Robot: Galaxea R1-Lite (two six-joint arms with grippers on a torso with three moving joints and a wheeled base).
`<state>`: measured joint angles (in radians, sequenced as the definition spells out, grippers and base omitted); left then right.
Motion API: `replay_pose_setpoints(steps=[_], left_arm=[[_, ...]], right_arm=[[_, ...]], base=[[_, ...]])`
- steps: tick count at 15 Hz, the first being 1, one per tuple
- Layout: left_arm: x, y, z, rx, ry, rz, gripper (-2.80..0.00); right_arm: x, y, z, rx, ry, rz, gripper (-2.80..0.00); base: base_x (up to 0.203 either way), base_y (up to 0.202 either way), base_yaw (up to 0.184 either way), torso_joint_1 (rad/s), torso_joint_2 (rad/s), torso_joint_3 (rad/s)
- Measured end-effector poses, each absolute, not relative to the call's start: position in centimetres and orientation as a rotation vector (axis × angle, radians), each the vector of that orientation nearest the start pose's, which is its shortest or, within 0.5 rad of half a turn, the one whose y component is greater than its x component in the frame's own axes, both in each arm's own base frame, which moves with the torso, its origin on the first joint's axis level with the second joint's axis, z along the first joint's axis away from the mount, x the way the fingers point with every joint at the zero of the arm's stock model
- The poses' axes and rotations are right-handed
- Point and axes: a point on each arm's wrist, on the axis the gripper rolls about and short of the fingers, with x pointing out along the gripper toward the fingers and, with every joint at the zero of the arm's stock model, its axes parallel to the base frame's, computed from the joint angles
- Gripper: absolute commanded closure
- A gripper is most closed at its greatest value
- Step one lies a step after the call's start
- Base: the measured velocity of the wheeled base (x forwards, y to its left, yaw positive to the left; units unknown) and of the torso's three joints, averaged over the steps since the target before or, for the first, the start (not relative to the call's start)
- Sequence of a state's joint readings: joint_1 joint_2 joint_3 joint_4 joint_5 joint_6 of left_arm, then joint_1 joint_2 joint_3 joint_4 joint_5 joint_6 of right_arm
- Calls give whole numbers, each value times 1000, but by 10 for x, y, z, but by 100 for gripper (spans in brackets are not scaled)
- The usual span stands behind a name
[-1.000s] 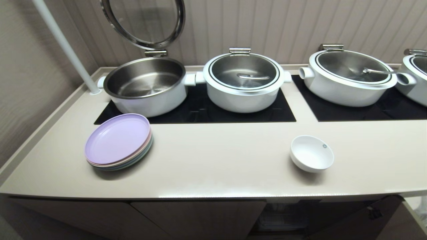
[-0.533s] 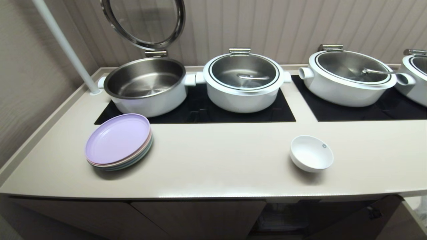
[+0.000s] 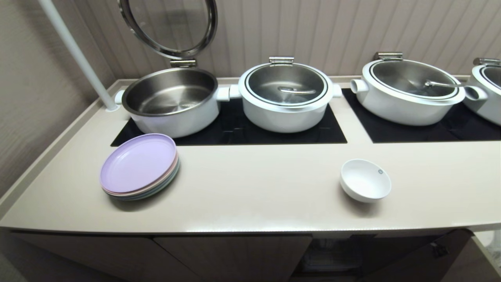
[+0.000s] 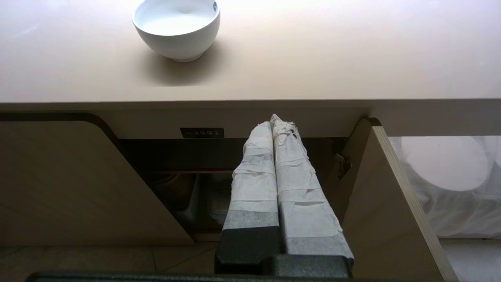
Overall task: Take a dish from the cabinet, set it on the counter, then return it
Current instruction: Pick up the bowl from the table
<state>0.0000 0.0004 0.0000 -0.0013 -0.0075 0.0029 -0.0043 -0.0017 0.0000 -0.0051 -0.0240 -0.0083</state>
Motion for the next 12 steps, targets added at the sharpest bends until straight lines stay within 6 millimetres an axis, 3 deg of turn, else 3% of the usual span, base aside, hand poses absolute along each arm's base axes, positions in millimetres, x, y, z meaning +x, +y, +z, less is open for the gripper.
replay_pose_setpoints(steps=[12], left_arm=[[-23, 0, 76, 3, -1, -7, 0]], right_arm=[[-23, 0, 76, 17, -10, -29, 0]], base=[[0, 0, 0, 0, 0, 0]])
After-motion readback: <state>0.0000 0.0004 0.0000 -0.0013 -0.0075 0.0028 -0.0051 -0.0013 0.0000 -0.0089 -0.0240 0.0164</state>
